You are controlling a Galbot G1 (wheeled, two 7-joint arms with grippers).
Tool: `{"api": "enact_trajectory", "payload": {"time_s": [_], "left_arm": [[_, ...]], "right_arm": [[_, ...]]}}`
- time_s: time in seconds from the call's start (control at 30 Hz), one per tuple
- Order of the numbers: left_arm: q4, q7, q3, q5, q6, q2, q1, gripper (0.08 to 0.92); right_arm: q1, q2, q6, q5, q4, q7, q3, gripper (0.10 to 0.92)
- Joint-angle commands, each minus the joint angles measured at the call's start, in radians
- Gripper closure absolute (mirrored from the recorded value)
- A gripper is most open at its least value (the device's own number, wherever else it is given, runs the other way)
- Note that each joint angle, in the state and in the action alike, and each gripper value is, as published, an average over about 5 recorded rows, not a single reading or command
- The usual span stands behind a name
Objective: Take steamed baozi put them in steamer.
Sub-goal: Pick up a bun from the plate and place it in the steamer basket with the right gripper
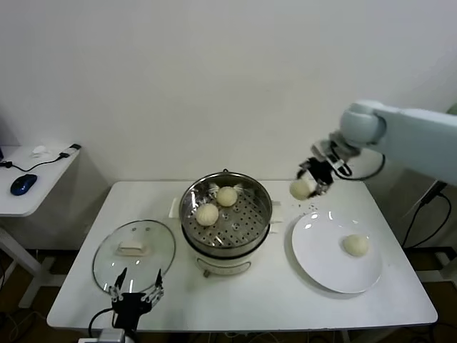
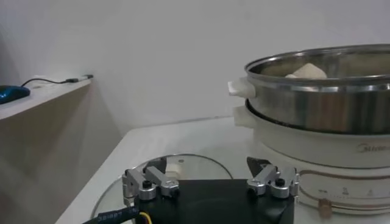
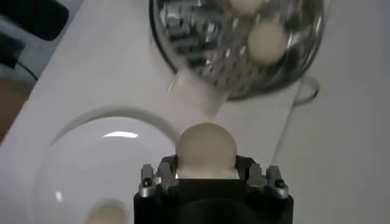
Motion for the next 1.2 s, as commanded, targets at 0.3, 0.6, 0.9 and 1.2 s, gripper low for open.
{"api": "enact_trajectory", "payload": {"time_s": [0.3,0.6,0.9,1.2], "left_arm": [[-0.006,0.001,0.0,0.001,0.0,-0.001,0.001,0.177],[0.005,-0.002,-0.004,0.001,-0.003,-0.004,0.003,0.177],[0.008,-0.002,-0.005,-0.001,-0.004,-0.007,0.002,0.177],[0.006,-0.004,-0.005,-0.003,-0.006,-0.003,0.004,0.177]], "right_arm": [[-0.135,0.358,0.43,-0.259,0.067,0.069,-0.024,0.389],[-0.272,0.418,0.417,-0.302,-0.036,0.125,-0.004,0.389],[-0.322,0.441,0.443,-0.381,-0.139,0.14,0.013,0.378],[-0.276,0.431,0.465,-0.329,-0.144,0.165,0.022,0.269]]}}
